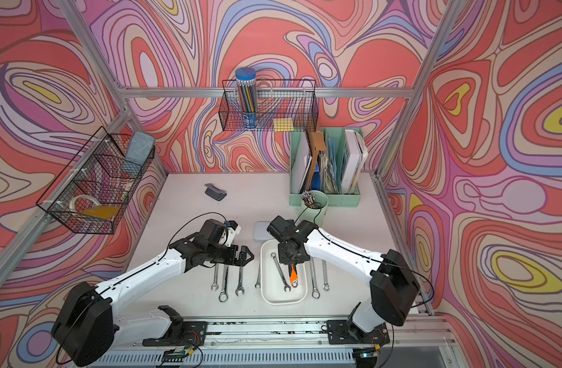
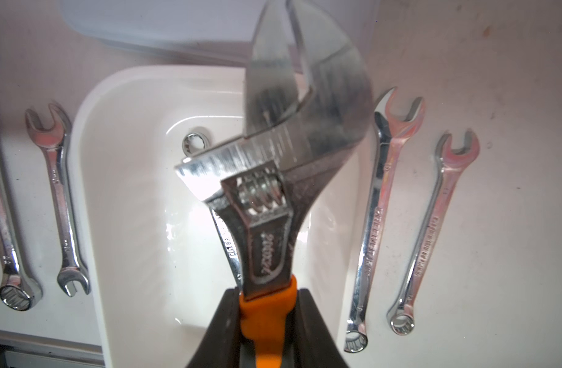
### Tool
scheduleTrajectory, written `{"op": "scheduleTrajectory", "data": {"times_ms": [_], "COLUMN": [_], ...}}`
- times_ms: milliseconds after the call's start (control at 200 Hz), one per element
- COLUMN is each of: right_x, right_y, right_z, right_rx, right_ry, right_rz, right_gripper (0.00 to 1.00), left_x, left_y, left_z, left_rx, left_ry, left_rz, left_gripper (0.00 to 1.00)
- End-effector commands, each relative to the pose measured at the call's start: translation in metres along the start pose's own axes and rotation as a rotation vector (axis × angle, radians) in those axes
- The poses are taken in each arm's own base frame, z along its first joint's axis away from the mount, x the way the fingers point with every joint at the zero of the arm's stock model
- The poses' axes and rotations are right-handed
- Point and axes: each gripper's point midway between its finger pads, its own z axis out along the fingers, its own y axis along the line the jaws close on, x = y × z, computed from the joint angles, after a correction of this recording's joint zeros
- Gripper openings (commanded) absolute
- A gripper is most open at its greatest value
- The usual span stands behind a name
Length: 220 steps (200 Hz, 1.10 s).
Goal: Take out the wrench from the storage box
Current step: Place the wrench at the center of the board.
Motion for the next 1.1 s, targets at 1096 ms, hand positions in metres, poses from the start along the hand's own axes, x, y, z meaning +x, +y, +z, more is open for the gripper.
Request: {"op": "scheduleTrajectory", "data": {"times_ms": [1096], "right_x": [-0.011], "right_y": [-0.175], "right_z": [0.065], "right_rx": [0.230], "right_ry": [0.308], "right_rz": [0.061], "right_gripper": [0.06], "left_x": [-0.004], "left_y": [0.001], "left_z": [0.006], "left_rx": [-0.007], "left_ry": [0.023], "left_rz": [0.023], "left_gripper": [0.99]}}
